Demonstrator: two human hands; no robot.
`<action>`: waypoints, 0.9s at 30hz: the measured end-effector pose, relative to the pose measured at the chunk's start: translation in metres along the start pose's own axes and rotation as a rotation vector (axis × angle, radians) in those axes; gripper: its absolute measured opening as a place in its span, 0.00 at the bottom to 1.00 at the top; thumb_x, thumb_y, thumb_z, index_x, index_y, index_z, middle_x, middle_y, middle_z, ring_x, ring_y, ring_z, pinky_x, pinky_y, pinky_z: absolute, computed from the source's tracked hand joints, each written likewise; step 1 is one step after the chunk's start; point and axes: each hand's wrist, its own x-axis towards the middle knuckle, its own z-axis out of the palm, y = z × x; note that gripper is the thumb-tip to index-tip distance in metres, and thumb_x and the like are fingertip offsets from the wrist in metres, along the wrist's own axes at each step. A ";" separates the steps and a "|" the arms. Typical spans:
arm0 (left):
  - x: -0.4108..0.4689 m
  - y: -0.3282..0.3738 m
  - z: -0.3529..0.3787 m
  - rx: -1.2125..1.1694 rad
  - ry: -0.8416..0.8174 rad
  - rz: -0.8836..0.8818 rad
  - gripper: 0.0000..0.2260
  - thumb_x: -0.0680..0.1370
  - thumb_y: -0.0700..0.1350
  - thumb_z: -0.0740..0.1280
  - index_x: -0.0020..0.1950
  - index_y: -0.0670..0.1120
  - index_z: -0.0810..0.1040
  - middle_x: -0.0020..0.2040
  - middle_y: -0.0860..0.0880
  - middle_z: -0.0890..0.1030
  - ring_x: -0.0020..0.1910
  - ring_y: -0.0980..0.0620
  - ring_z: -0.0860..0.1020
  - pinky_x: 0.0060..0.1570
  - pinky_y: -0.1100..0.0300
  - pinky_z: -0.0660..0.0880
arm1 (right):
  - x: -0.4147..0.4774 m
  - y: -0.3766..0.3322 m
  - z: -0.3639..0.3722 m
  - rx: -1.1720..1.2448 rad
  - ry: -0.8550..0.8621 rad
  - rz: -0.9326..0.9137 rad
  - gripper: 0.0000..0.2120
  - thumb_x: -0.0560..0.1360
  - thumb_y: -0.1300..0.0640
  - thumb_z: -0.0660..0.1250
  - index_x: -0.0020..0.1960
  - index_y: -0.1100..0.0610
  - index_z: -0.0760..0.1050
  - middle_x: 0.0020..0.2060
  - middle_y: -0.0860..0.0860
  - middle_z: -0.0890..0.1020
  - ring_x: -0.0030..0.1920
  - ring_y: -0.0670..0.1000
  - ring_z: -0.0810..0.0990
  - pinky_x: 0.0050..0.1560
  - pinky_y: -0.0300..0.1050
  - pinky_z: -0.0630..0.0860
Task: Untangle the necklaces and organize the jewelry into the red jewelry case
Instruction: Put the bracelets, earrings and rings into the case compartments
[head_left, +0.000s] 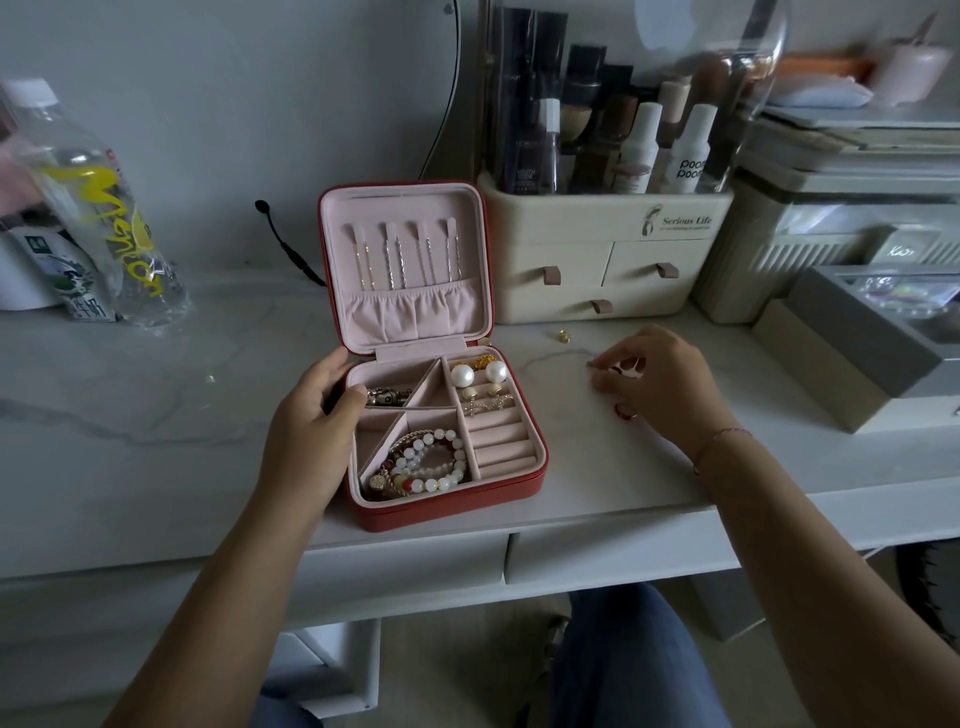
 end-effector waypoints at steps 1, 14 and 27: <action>0.000 0.000 0.000 -0.003 0.001 0.000 0.17 0.79 0.37 0.62 0.63 0.55 0.74 0.52 0.65 0.77 0.53 0.67 0.75 0.52 0.70 0.68 | 0.000 0.000 -0.001 0.007 -0.005 0.006 0.05 0.68 0.57 0.75 0.43 0.54 0.83 0.41 0.51 0.77 0.41 0.49 0.74 0.34 0.30 0.66; 0.000 0.000 0.000 0.000 -0.003 -0.005 0.18 0.79 0.37 0.62 0.67 0.52 0.74 0.51 0.64 0.77 0.50 0.71 0.74 0.50 0.72 0.67 | -0.001 0.003 -0.002 -0.046 0.007 -0.008 0.07 0.66 0.53 0.76 0.36 0.49 0.77 0.39 0.49 0.75 0.43 0.49 0.72 0.50 0.51 0.70; 0.003 -0.005 0.000 0.006 -0.013 0.009 0.18 0.79 0.38 0.62 0.65 0.54 0.74 0.52 0.66 0.77 0.55 0.65 0.75 0.55 0.68 0.68 | -0.020 -0.048 -0.013 0.193 -0.013 -0.077 0.07 0.74 0.57 0.69 0.40 0.59 0.75 0.32 0.46 0.83 0.30 0.41 0.77 0.30 0.38 0.75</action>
